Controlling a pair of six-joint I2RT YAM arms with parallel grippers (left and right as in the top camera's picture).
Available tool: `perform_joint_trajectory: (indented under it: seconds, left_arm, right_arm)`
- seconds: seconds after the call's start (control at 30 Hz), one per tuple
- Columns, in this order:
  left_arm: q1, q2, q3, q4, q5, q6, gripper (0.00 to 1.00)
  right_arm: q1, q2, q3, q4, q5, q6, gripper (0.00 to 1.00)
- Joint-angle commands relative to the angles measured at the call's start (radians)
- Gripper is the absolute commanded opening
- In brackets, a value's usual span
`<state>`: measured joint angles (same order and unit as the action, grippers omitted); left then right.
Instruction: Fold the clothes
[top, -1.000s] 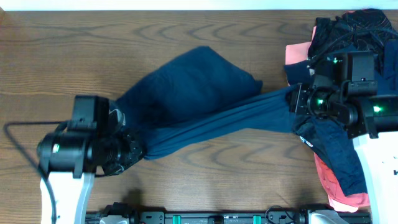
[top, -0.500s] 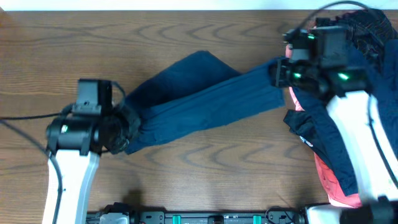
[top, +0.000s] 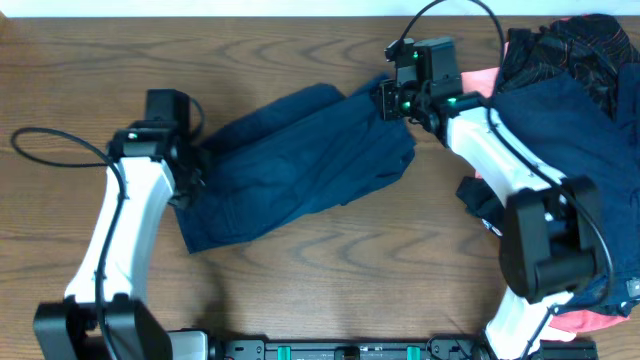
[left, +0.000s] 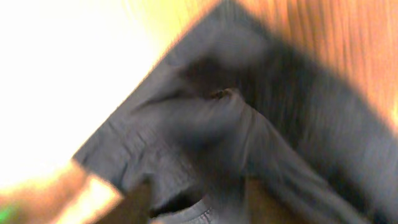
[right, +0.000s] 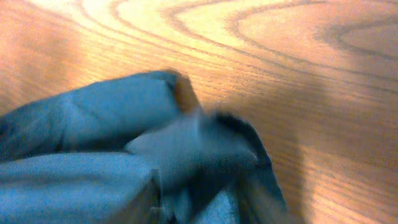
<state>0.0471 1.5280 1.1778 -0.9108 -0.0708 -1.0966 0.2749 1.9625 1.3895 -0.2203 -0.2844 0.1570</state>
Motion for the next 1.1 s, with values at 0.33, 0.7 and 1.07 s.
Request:
perform_joint_trajectory:
  seconds: [0.33, 0.7, 1.07]
  left_arm:
    - [0.127, 0.038, 0.004, -0.024, 0.018, 0.249, 0.97]
    - [0.127, 0.049, -0.145, 0.023, 0.035, 0.338, 0.98]
    - [0.125, 0.053, -0.244, 0.221, 0.334, 0.592, 0.98]
  right_arm:
    - [-0.006, 0.011, 0.019, -0.261, 0.053, -0.047, 0.57]
    - [0.017, 0.177, 0.001, -0.523, 0.227, -0.025, 0.43]
    - [-0.105, 0.082, 0.001, -0.696, 0.463, 0.148, 0.47]
